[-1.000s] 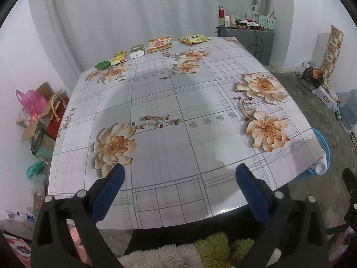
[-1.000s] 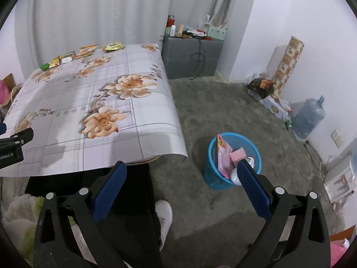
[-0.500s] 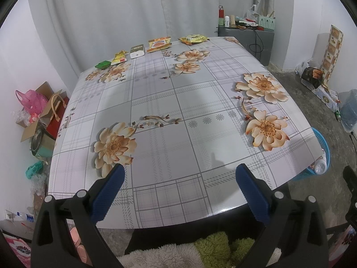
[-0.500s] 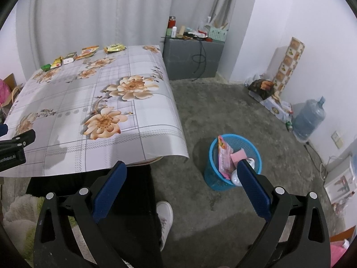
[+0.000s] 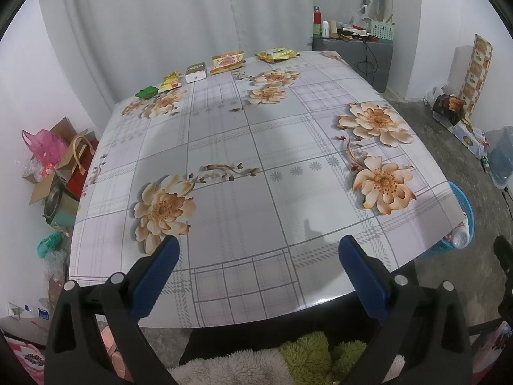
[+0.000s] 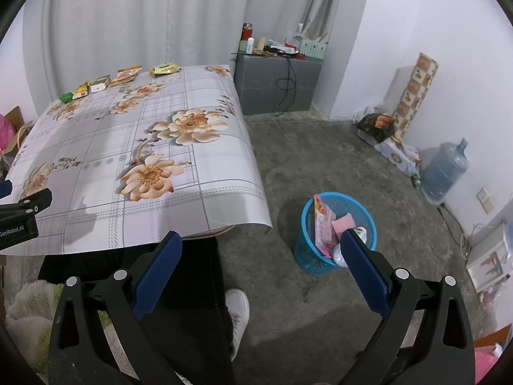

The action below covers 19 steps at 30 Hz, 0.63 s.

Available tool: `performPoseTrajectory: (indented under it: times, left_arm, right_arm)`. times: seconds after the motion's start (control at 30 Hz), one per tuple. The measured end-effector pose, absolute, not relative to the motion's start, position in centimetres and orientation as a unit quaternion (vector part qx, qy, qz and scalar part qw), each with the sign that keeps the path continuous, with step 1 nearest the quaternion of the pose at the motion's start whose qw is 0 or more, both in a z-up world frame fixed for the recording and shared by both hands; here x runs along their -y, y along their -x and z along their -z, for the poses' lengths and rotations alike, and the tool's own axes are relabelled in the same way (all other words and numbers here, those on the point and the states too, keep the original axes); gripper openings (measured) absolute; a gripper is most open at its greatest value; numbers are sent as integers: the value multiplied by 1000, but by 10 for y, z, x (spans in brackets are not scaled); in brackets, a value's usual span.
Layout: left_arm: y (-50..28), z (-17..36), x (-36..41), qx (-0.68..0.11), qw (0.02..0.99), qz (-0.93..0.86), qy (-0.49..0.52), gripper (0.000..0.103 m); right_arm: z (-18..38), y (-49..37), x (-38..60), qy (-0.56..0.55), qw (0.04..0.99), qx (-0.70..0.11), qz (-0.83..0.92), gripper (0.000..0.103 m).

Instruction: Collect trash

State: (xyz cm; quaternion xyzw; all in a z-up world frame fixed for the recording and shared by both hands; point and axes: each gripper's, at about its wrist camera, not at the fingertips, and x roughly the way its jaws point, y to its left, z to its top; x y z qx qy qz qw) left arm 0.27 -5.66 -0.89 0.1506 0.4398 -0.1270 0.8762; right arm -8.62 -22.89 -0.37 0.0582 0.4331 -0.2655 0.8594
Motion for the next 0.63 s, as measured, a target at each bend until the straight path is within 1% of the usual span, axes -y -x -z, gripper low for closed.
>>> performPoseTrajectory:
  times: [0.63]
  left_arm:
    - [-4, 8, 56, -440, 876, 127, -151, 97]
  right_arm:
    - [2, 82, 227, -60, 862, -431, 260, 95]
